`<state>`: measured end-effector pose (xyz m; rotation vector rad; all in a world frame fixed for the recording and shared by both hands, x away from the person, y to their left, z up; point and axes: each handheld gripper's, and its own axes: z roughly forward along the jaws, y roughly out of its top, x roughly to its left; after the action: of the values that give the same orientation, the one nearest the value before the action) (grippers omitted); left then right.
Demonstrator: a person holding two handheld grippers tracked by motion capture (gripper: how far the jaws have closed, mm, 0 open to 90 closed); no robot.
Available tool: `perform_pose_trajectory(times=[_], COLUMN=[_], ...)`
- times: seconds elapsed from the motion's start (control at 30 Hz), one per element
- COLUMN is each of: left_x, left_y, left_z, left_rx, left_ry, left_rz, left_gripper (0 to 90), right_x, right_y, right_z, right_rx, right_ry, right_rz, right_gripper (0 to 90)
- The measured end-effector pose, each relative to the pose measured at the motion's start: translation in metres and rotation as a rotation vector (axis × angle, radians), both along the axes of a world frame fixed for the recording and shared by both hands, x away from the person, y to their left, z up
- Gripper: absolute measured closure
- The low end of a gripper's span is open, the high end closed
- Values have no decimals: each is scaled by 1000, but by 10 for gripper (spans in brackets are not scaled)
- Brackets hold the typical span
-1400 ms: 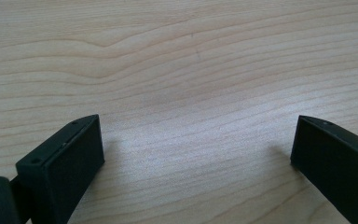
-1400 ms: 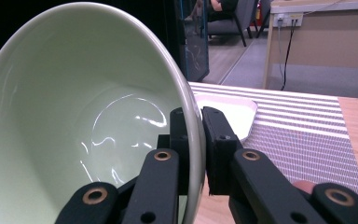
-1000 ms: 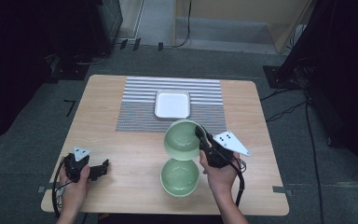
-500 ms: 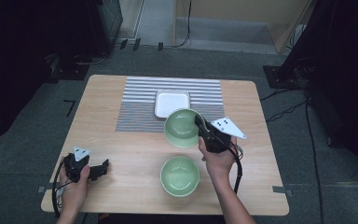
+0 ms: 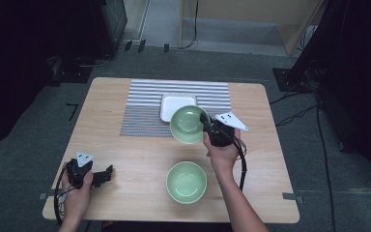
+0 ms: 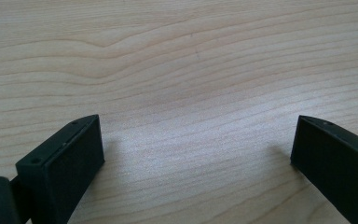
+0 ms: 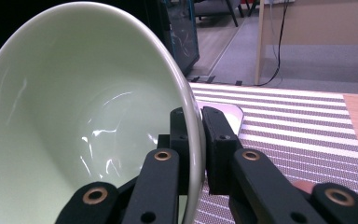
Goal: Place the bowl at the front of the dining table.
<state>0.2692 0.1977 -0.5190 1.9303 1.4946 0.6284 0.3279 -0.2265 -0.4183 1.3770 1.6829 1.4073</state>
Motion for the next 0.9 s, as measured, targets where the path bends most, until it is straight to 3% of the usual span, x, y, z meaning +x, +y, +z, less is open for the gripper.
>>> perform_pose_trajectory(times=[0.2,0.37,0.67,0.8,0.9], left_x=[0,0,0,0,0], left_y=[0,0,0,0,0], left_z=[0,0,0,0,0], left_rx=[-1,0,0,1,0], left_ry=[0,0,0,1,-1], left_rz=[0,-7,-8,-10,-9], left_gripper=[23,23,23,23,23], right_x=[13,25,46,55,63], right_y=[4,4,6,6,10], right_z=[-3,-7,-12,-13,-14], right_rx=[-22,27,7,49,39], right_ry=[11,38,57,73,79], right_rz=[-3,4,-5,-5,-9], right_gripper=[843,844,843,844,844])
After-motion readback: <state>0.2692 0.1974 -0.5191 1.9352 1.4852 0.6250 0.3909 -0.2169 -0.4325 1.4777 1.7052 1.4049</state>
